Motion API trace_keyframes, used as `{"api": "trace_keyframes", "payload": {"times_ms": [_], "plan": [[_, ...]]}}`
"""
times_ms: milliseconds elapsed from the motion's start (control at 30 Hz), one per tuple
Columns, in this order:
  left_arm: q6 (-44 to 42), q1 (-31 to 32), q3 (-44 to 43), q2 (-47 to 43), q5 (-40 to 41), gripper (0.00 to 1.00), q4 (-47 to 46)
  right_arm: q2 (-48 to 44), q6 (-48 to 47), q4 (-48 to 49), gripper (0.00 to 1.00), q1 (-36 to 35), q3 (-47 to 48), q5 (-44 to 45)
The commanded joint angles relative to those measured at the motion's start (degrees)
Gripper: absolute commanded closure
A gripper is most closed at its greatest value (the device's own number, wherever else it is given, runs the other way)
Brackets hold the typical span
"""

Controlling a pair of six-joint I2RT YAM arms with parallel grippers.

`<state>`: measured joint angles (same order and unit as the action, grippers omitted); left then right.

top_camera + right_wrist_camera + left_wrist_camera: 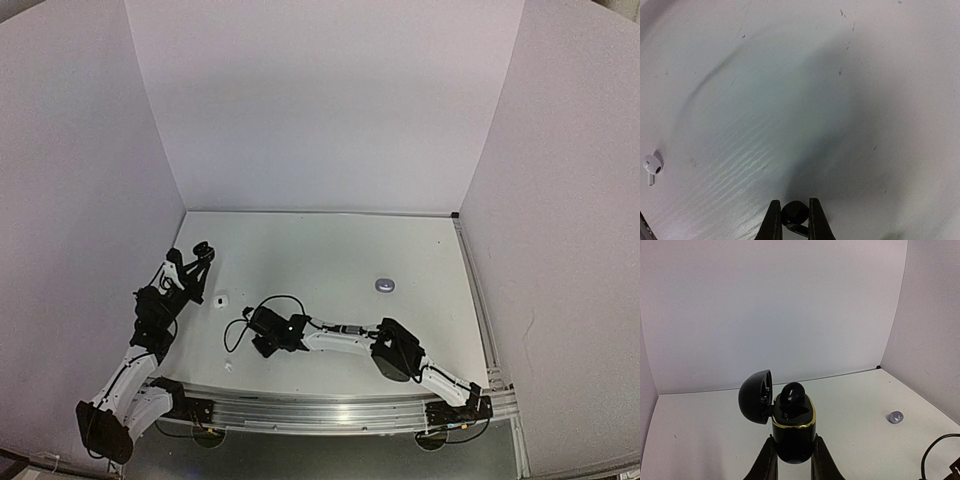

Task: Insert the wireless bluetooth earbuds into the charging case
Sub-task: Move the left earbud to the center of the board.

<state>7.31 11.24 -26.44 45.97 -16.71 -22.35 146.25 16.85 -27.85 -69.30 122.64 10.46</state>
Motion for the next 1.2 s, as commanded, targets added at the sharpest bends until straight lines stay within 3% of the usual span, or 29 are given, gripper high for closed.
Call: {"api": "trace_keyframes", "payload": {"times_ms": [0,233,433,700,933,1167], "plan": [[-0.4,-0.3,-1.7,-1.1,0.0,1.00,-1.2,-6.3,7.0,-10.6,1.00,-2.6,-3.6,-1.7],[-0.5,-0.3,-1.5,-0.9,-0.2,1.00,-1.9,-10.8,16.4,-22.8,1.00,-4.7,-9.0,-2.1],[-0.1,-0.3,-1.4,-0.7,-0.3,1.00,-2.6,-17.2,30.2,-28.7,1.00,-5.3,-16.8,3.6],[0.8,-0.3,-1.4,-0.4,-1.2,1.00,-3.4,-29.0,49.0,-27.8,1.00,-1.6,-31.0,17.2],[0.8,-0.3,-1.7,-0.5,-1.7,1.00,-3.4,-30.2,52.5,-20.5,1.00,7.4,-36.6,18.1],[1.5,-0.3,-1.6,-1.0,-1.6,1.00,-3.6,-29.7,64.8,-18.2,1.00,11.6,-41.2,20.6]]}}
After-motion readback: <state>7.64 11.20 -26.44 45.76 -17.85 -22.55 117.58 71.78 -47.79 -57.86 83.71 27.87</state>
